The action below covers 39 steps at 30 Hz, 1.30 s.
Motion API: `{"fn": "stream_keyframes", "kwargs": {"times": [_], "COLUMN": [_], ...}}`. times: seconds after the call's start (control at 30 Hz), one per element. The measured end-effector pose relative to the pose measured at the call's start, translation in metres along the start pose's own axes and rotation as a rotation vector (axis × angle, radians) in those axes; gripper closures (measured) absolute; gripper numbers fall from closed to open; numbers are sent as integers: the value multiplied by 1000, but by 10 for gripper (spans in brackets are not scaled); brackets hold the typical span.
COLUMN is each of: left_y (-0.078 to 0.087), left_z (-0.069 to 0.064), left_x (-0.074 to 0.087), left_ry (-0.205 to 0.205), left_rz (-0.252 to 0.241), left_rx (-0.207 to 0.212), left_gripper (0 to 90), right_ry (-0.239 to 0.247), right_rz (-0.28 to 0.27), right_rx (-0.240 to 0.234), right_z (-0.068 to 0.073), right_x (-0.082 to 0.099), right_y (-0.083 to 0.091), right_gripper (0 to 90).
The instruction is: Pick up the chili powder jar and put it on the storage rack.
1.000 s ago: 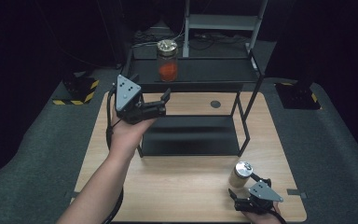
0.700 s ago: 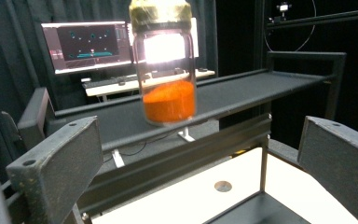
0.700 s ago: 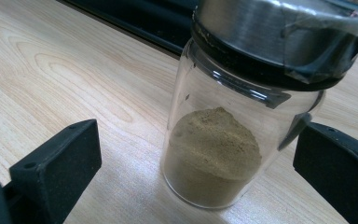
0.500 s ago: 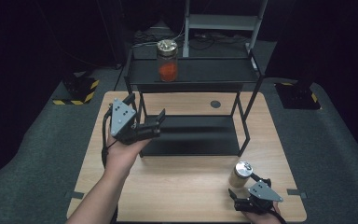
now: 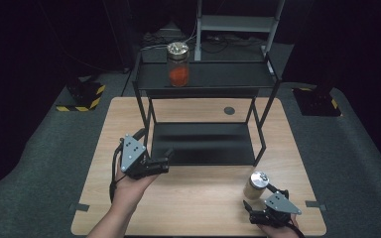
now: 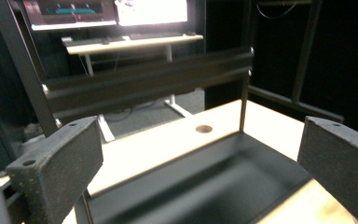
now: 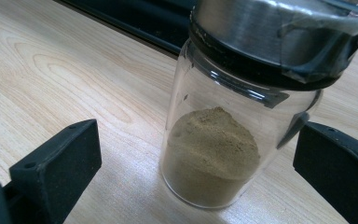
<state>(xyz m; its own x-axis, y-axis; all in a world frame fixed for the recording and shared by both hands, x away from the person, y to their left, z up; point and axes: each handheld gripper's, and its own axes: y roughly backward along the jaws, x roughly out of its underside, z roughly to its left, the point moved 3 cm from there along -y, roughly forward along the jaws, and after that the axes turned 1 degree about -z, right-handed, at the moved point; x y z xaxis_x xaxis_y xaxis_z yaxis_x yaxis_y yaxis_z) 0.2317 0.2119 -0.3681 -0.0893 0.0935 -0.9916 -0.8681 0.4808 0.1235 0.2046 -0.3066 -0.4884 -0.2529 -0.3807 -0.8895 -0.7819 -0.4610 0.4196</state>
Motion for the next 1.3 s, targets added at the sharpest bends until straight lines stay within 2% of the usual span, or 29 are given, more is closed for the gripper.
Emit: {"fn": "stream_keyframes", "kwargs": {"times": [0.2, 0.27, 0.4, 0.43, 0.57, 0.6, 0.8, 0.87, 1.07, 1.23, 1.27, 1.3], "left_y": [5, 5, 7, 7, 7, 7, 4, 4, -2, -6, -8, -11], "left_z": [-6, -7, -8, -8, -11, -11, -12, -12, -12, -14, -15, -18], "left_x": [26, 30, 49, 49, 68, 68, 94, 97, 113, 117, 118, 118], "left_ry": [-2, -2, 15, 15, 2, 2, -16, -19, -84, -119, -129, -149], "left_rz": [38, 44, 80, 80, 117, 117, 193, 201, 299, 337, 352, 386], "left_rx": [20, 23, 26, 26, 22, 22, 12, 10, -1, 7, 12, 18], "left_gripper": [3, 3, 3, 3, 3, 3, 3, 3, 3, 3, 3, 3], "right_ry": [2, 3, 6, 6, 8, 8, 6, 7, 14, 9, 9, 12], "right_rz": [0, 1, 1, 1, 3, 3, -1, 0, -2, -1, -1, 0], "right_rx": [2, 1, 2, 2, 3, 3, 9, 9, 23, 28, 28, 30], "right_z": [0, 0, 1, 1, 1, 1, 2, 2, 5, 5, 5, 6], "right_x": [0, 0, 0, 0, -1, -1, 0, 0, 0, 0, 0, 0], "right_y": [0, 0, 0, 0, 0, 0, 0, 0, 0, 0, 0, 0], "right_gripper": [1, 1, 1, 1, 1, 1, 1, 1, 2, 1, 1, 1]}}
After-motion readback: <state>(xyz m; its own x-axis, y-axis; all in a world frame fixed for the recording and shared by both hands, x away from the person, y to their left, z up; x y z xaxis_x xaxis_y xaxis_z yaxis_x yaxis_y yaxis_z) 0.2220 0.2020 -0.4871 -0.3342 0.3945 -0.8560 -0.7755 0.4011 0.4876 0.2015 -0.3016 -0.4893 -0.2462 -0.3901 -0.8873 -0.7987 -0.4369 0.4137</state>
